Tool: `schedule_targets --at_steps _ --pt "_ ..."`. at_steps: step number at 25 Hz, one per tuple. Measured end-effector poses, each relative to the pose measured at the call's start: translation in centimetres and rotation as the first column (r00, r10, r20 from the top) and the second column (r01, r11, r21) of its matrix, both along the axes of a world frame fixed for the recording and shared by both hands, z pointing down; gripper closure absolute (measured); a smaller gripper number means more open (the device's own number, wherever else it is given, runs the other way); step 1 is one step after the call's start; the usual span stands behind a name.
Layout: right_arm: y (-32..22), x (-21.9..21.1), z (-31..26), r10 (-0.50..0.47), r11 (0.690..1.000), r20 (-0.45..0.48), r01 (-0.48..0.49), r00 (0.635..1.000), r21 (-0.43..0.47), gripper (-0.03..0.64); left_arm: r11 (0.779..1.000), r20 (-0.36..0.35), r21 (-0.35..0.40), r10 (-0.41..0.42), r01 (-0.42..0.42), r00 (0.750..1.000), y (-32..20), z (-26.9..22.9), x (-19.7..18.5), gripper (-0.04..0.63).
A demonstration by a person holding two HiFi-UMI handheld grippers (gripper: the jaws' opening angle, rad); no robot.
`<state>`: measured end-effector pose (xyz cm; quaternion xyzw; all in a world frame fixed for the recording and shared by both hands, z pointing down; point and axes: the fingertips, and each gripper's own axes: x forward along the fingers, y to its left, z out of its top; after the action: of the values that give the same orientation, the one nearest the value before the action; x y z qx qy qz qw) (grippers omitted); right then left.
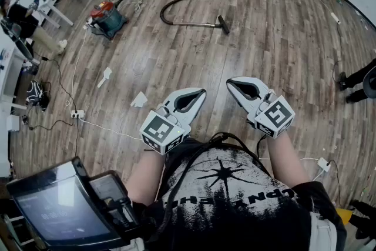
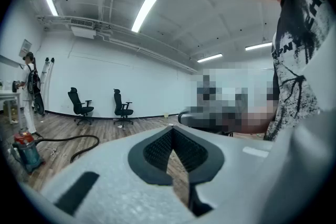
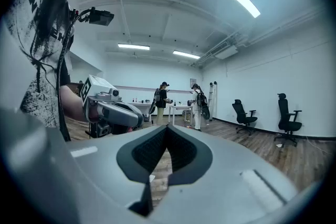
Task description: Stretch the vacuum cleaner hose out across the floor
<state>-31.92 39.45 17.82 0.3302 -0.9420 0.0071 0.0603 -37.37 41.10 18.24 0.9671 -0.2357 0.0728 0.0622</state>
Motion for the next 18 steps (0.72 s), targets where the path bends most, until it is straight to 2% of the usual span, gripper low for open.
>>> schedule_targets --at_steps 8,13,18 --pt "0.0 0.2 -0.2 0.013 1.0 0.005 -0.013 1.0 0.004 0.611 1.0 -0.004 0.005 0.016 -0.016 1.0 -0.1 -0.4 0.3 0.594" --pt "0.3 0.8 -0.8 0.013 1.0 0.067 -0.012 0.998 -0.016 0.611 1.0 -0.008 -0.001 0.02 -0.02 1.0 -0.1 -0.5 0.7 0.594" --pt "0.9 1.6 -0.9 0.019 1.0 0.059 -0.02 0.998 0.007 0.61 1.0 -0.009 -0.005 0.029 -0.029 1.0 0.0 -0.3 1.3 0.594"
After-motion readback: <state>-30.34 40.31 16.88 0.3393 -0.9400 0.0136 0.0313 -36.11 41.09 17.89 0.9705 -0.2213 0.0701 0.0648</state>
